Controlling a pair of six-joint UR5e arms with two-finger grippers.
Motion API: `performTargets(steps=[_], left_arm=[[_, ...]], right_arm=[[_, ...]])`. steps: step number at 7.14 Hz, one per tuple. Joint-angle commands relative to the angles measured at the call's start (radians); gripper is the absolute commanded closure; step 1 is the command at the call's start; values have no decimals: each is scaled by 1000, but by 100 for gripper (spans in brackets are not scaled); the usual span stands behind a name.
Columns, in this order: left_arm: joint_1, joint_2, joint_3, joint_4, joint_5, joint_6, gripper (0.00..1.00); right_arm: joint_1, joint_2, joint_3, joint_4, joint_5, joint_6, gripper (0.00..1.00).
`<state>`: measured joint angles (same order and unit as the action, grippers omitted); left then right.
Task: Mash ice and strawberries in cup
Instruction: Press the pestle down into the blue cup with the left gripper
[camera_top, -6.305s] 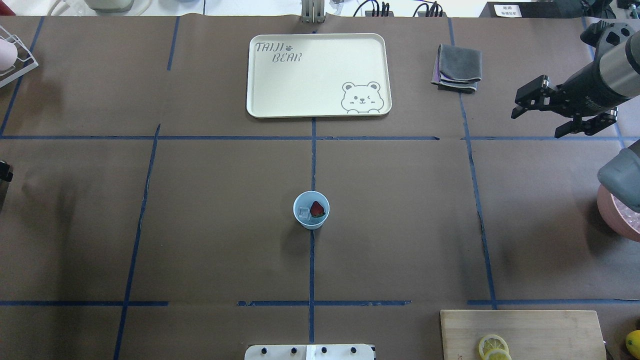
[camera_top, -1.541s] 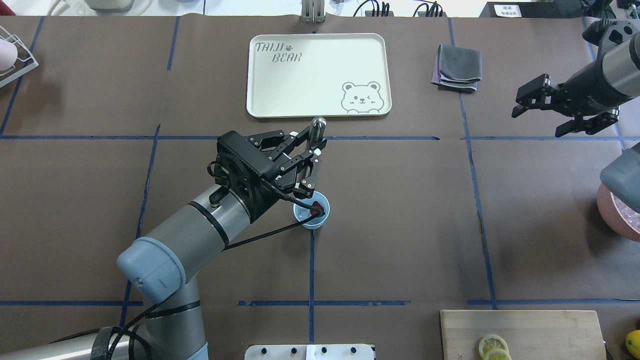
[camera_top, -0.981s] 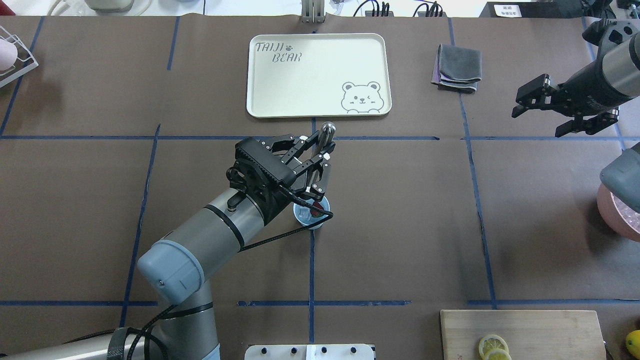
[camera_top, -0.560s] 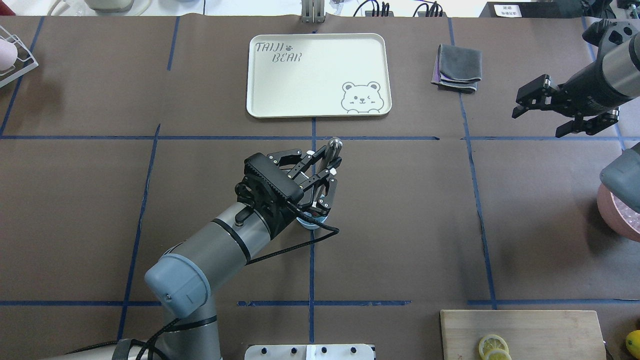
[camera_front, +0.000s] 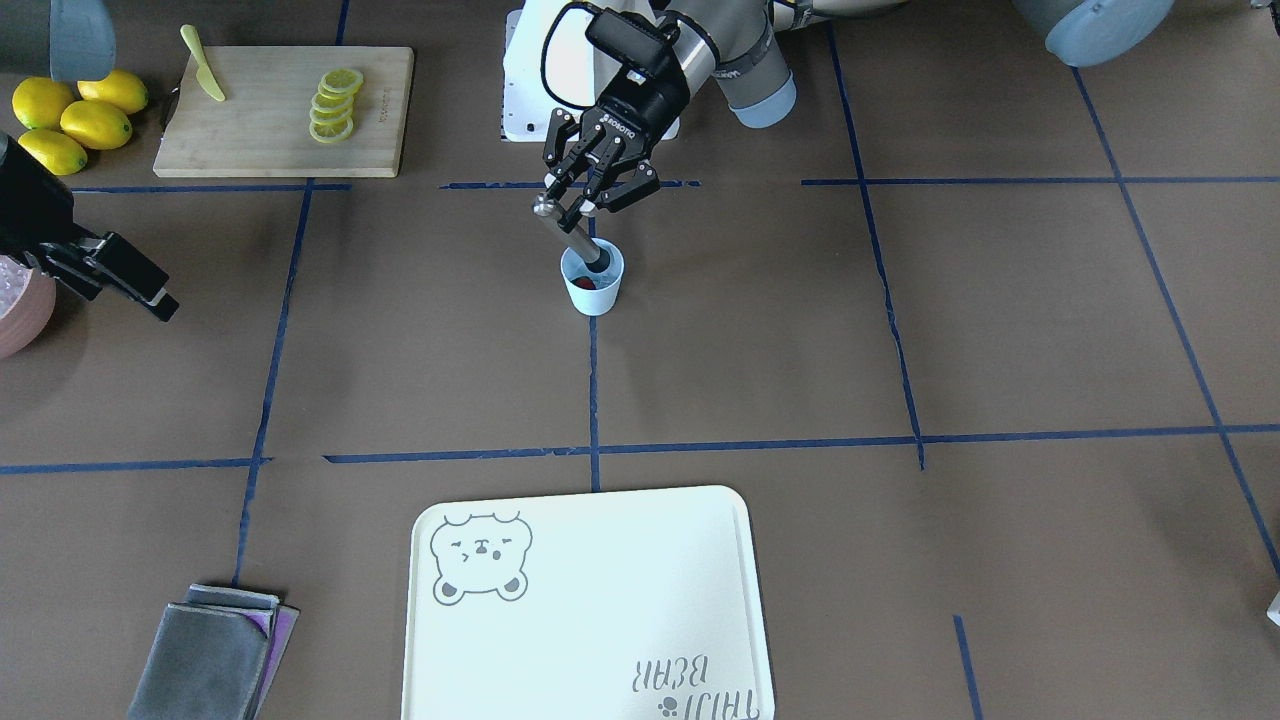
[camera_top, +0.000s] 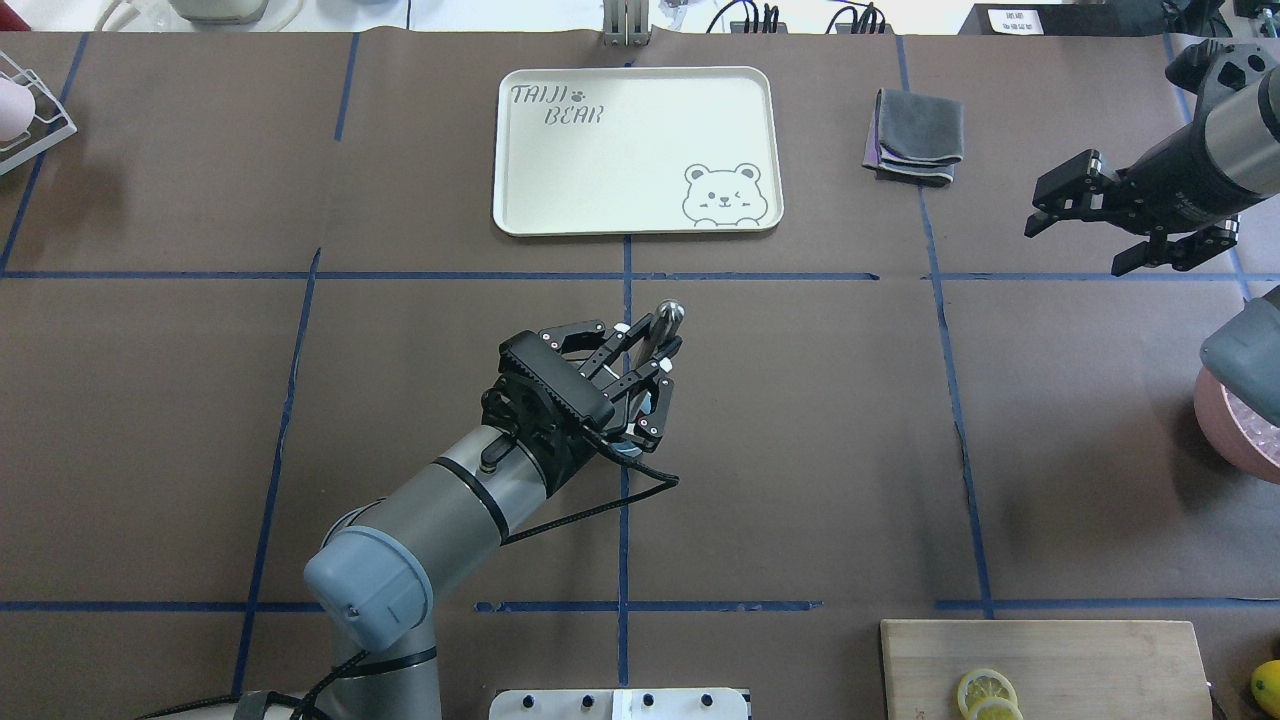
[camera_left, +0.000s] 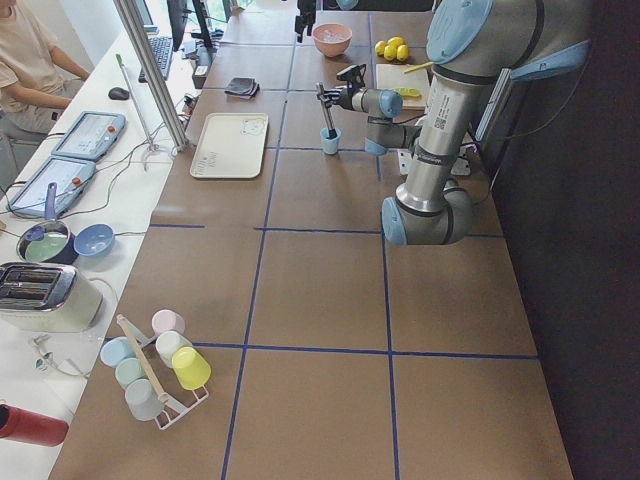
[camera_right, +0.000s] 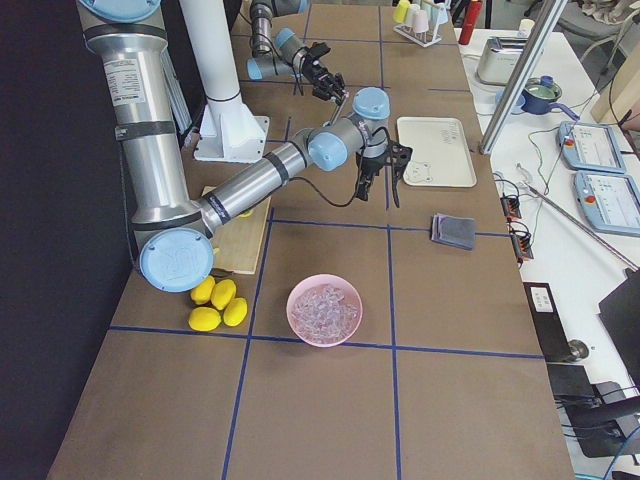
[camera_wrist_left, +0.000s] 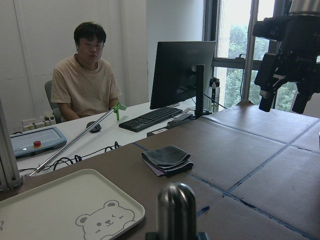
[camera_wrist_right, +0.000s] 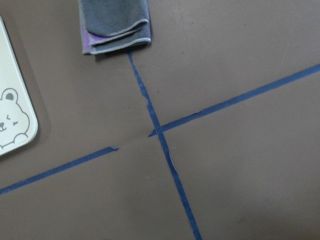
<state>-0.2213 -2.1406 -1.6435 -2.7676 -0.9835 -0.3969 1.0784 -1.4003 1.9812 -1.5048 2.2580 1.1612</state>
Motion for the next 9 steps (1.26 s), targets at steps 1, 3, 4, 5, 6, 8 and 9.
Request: performTargets(steps=[1, 3, 4, 5, 6, 8, 9], left_arm=[[0, 1, 42, -41, 3, 3, 100], [0, 1, 44, -43, 0, 7, 100], [0, 2, 44, -41, 0, 7, 100], [0, 5, 44, -41, 0, 9, 100], [0, 8, 44, -43, 0, 9, 100], [-1, -13, -28, -35, -1, 9, 100], [-6, -13, -97, -11, -3, 7, 100]], right_arm=[[0, 0, -1, 0, 0, 0, 0], [0, 0, -1, 0, 0, 0, 0], [0, 0, -1, 0, 0, 0, 0], [0, 0, -1, 0, 0, 0, 0], [0, 0, -1, 0, 0, 0, 0], [0, 1, 2, 0, 0, 2, 0], [0, 1, 1, 0, 0, 0, 0]])
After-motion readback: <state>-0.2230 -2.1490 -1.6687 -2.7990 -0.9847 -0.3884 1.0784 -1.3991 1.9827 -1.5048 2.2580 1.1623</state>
